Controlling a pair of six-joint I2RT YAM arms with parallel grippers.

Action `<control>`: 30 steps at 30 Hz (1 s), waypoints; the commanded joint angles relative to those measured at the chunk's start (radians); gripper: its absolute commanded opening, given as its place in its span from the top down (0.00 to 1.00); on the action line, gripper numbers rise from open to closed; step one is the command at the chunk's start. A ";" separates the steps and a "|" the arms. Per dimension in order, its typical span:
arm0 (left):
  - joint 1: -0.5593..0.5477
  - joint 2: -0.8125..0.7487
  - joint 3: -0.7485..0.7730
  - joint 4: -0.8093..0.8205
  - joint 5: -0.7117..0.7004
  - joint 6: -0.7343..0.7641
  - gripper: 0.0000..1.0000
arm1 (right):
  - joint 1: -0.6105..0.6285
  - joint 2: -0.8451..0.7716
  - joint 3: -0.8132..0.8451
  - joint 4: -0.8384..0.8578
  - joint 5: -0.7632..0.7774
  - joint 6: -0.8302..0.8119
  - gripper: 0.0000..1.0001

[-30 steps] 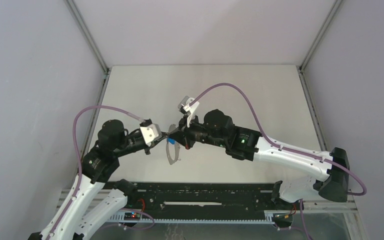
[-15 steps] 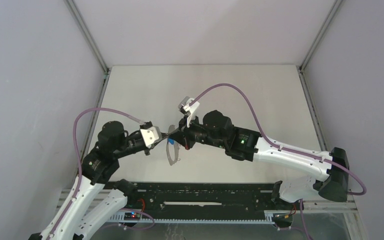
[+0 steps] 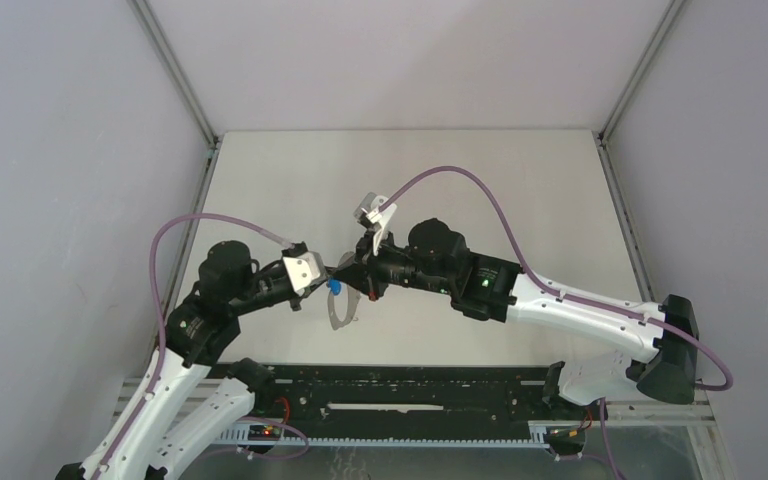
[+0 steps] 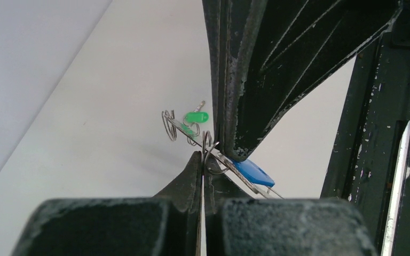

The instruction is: Put the keys on the keyring

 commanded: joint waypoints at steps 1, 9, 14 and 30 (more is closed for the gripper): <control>-0.006 -0.007 0.000 0.026 0.004 -0.005 1.00 | -0.012 -0.016 0.020 -0.002 0.036 0.009 1.00; -0.006 -0.006 0.002 0.031 0.004 -0.014 1.00 | -0.027 -0.029 0.019 -0.041 0.071 0.011 1.00; -0.006 -0.010 -0.001 0.031 0.006 -0.013 1.00 | -0.032 -0.033 0.020 -0.035 0.084 0.021 1.00; -0.006 -0.029 -0.015 0.026 0.031 0.019 1.00 | -0.050 -0.021 0.019 -0.029 0.086 0.091 1.00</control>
